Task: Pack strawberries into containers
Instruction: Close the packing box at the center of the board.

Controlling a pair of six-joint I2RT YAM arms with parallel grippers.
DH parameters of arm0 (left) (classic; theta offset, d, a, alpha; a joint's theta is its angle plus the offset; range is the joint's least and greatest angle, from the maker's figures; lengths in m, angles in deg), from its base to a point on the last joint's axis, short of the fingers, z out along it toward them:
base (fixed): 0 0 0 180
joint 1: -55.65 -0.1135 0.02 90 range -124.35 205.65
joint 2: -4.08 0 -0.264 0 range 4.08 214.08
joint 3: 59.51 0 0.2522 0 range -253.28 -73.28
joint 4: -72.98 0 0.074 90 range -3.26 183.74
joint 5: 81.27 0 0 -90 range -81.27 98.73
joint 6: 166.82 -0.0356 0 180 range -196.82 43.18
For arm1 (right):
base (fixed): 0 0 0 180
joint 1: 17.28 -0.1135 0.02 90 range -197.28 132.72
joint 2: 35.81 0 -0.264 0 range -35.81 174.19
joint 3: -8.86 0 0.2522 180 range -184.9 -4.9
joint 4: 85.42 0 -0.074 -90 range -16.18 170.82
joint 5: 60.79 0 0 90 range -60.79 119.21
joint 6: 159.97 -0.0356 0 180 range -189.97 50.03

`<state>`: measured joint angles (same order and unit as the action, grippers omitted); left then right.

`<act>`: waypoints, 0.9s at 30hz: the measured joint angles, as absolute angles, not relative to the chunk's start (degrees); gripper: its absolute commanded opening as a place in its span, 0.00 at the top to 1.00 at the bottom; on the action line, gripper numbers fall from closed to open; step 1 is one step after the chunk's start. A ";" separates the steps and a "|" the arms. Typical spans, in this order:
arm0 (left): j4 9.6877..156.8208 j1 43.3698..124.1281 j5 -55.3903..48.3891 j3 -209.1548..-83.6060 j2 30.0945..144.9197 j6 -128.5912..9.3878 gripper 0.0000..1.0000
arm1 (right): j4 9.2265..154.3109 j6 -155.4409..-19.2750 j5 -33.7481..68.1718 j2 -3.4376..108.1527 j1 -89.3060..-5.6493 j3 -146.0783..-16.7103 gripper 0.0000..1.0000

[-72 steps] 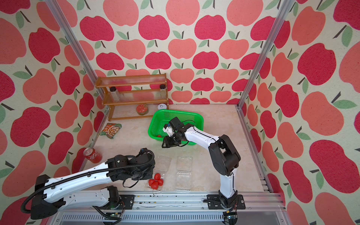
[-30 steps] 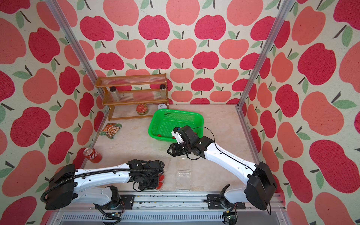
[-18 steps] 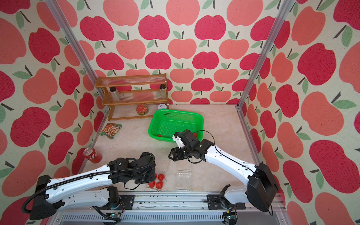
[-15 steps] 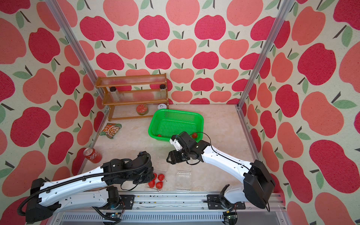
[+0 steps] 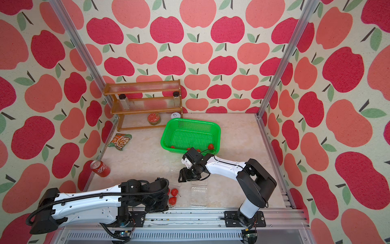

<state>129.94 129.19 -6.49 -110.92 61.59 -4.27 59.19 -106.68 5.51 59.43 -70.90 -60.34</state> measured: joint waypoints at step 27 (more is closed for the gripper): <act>127.64 129.19 -8.46 -107.78 71.69 1.09 1.00 | 66.95 -110.16 5.70 67.28 -70.73 -64.91 0.38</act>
<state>127.64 129.19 -8.46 -107.78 71.69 1.09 66.95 -110.16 5.70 67.28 -70.73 -64.91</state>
